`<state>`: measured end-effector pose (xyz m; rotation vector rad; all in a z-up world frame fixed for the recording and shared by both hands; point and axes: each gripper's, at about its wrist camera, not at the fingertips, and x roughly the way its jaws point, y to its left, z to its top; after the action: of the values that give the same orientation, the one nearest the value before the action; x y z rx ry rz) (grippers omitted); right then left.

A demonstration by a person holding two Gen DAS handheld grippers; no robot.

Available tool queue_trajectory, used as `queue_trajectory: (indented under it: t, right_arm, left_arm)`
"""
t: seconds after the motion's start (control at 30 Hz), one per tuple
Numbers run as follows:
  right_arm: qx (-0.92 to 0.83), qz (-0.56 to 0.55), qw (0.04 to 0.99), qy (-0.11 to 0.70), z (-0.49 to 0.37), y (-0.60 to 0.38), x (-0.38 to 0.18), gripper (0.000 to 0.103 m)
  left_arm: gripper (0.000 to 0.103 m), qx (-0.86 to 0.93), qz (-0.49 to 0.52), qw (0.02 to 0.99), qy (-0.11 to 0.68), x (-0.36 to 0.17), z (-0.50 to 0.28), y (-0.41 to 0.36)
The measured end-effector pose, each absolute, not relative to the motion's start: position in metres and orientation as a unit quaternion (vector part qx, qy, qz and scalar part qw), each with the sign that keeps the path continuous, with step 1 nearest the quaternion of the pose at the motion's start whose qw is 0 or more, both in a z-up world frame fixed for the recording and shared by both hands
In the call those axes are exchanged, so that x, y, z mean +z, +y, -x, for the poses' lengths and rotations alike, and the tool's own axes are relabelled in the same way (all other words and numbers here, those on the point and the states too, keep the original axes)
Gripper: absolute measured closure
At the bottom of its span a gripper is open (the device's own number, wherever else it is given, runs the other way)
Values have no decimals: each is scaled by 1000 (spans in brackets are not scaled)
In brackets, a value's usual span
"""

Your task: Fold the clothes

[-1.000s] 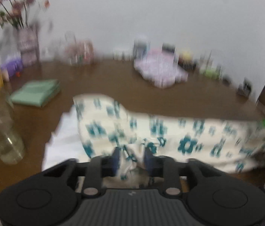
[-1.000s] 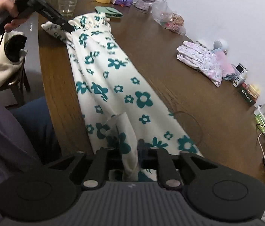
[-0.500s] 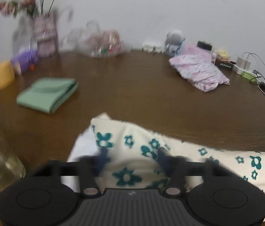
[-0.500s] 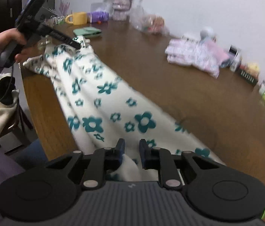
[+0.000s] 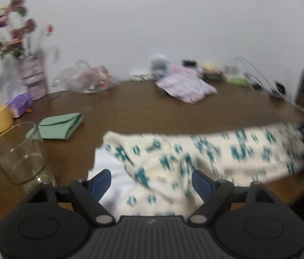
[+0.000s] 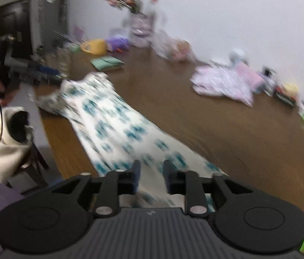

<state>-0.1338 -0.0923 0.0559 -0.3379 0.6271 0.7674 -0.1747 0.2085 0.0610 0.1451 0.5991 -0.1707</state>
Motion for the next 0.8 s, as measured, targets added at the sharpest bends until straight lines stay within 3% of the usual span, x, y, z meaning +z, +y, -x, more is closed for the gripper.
queue_trajectory:
  t: [0.07,0.13,0.2,0.37,0.4,0.43,0.47,0.5,0.67,0.7,0.8]
  right_arm:
    - [391,163,860,284,133,-71,62,60]
    - [416,164,853,269,132,-51,69,40]
    - [446,185,839,253,125,-11,70,30]
    - [493,232,804,238,104,76,59,29]
    - [498,237,799,240,100,88,55,29]
    - [501,238,795,245,96,96,50,37]
    - [502,236,793,251,92,103,44,47]
    - [501,230,793,260,89,103,41,72]
    - [489,187,796,304,80,90,34,83]
    - [487,179,796,313,78,87,33,83]
    - [483,163,800,315,80,77,39,82]
  left_arm:
    - [22,-81,-106,941,312,55,177,207]
    - [24,-83,-127,934,324,49,175,207]
    - [25,-91,-139,929,330,44,174,211]
    - [45,-121,-157,921,334,37,187,223]
    - [54,-122,-158,921,335,36,188,225]
    - [70,-113,-162,921,336,34,187,227]
    - [78,-101,-166,921,337,33,186,230]
    - [92,-74,-171,921,342,30,182,232]
    - [90,5,-97,940,328,30,182,253]
    - [84,9,-73,943,324,32,187,257]
    - [36,21,-2,950,311,36,202,270]
